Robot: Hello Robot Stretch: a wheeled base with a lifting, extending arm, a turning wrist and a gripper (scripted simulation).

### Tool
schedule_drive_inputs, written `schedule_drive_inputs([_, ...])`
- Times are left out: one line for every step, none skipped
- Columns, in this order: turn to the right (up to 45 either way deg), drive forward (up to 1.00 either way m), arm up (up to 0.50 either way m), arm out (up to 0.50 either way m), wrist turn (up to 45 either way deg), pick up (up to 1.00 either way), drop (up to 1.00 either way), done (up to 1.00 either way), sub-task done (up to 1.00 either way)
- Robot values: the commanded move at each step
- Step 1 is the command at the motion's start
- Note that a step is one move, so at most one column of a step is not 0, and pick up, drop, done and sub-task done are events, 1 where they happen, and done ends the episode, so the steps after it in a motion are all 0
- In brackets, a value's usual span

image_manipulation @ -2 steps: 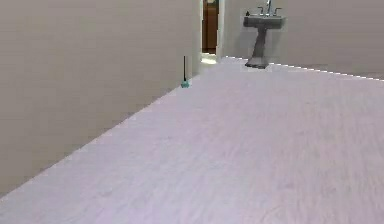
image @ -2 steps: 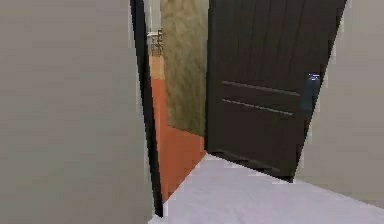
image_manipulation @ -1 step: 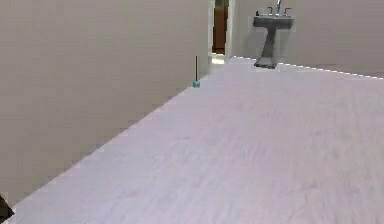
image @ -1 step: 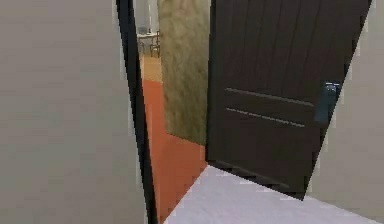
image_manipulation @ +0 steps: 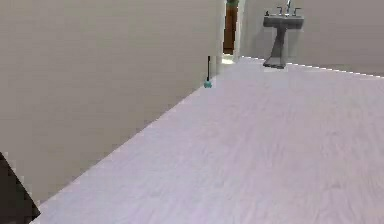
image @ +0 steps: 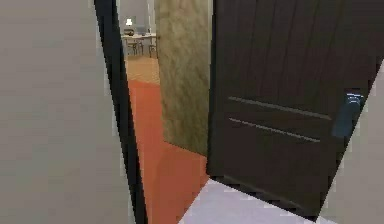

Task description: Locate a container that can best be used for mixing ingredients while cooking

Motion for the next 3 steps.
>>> schedule_drive_inputs([30.0,0.0,0.0,0.0,0.0,0.0,0.0,0.0,0.0])
schedule_drive_inputs([0.0,0.8,0.0,0.0,0.0,0.0,0.0,0.0,0.0])
schedule_drive_inputs([-45.0,0.0,0.0,0.0,0.0,0.0,0.0,0.0,0.0])
